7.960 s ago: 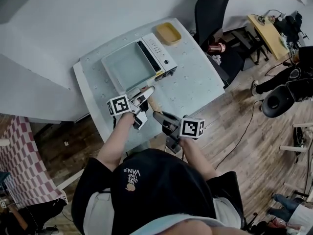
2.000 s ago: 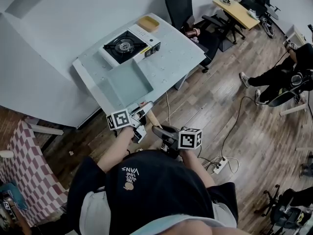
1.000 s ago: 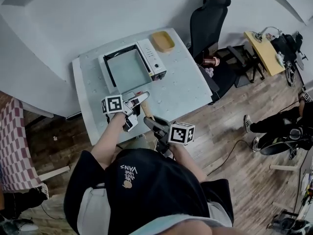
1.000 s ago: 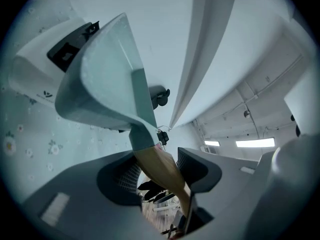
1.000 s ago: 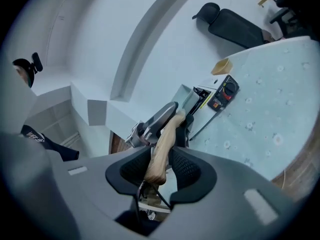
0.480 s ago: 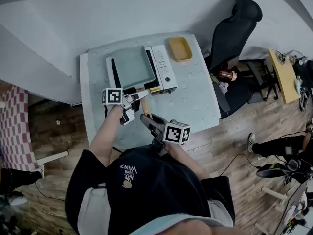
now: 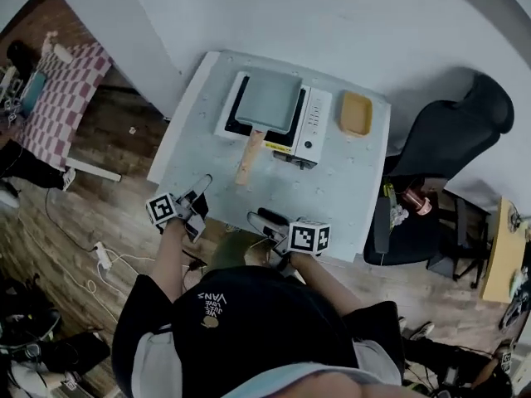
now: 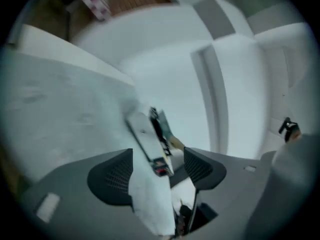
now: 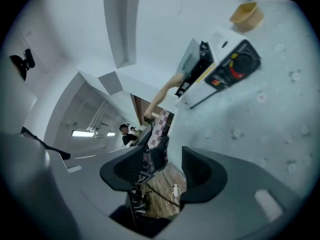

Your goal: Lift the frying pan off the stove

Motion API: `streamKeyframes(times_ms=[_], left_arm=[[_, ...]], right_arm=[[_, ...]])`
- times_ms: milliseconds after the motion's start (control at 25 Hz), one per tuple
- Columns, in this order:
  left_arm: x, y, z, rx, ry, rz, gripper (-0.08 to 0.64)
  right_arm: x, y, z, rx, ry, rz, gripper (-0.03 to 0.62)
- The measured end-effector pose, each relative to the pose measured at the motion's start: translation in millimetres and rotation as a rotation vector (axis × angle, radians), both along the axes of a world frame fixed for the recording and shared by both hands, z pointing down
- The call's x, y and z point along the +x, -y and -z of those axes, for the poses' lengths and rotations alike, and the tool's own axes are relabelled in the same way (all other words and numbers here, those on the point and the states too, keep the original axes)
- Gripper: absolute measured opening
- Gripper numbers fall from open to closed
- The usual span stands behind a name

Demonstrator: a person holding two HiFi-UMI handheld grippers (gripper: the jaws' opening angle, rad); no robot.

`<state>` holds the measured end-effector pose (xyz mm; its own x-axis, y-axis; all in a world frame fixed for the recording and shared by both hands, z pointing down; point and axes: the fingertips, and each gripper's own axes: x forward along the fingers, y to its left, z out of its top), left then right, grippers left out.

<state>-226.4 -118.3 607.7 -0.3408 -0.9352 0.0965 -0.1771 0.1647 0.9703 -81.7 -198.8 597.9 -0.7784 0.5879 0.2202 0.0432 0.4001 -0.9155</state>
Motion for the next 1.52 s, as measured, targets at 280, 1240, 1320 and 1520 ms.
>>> streamKeyframes(times_ms=[280, 1240, 1320, 1520], left_arm=[[258, -338, -149, -0.658, -0.354, 0.805, 0.296], [526, -137, 90, -0.770, 0.911, 0.211, 0.002], [543, -126, 102, -0.774, 0.921, 0.237, 0.002], [587, -112, 117, -0.801, 0.921, 0.323, 0.002]], right_arm=[[50, -23, -4, 0.016, 0.030, 0.127, 0.222], [381, -79, 114, 1.046, 0.604, 0.112, 0.005], [398, -70, 114, 1.036, 0.606, 0.123, 0.005], [447, -47, 106, 0.998, 0.581, 0.166, 0.005]])
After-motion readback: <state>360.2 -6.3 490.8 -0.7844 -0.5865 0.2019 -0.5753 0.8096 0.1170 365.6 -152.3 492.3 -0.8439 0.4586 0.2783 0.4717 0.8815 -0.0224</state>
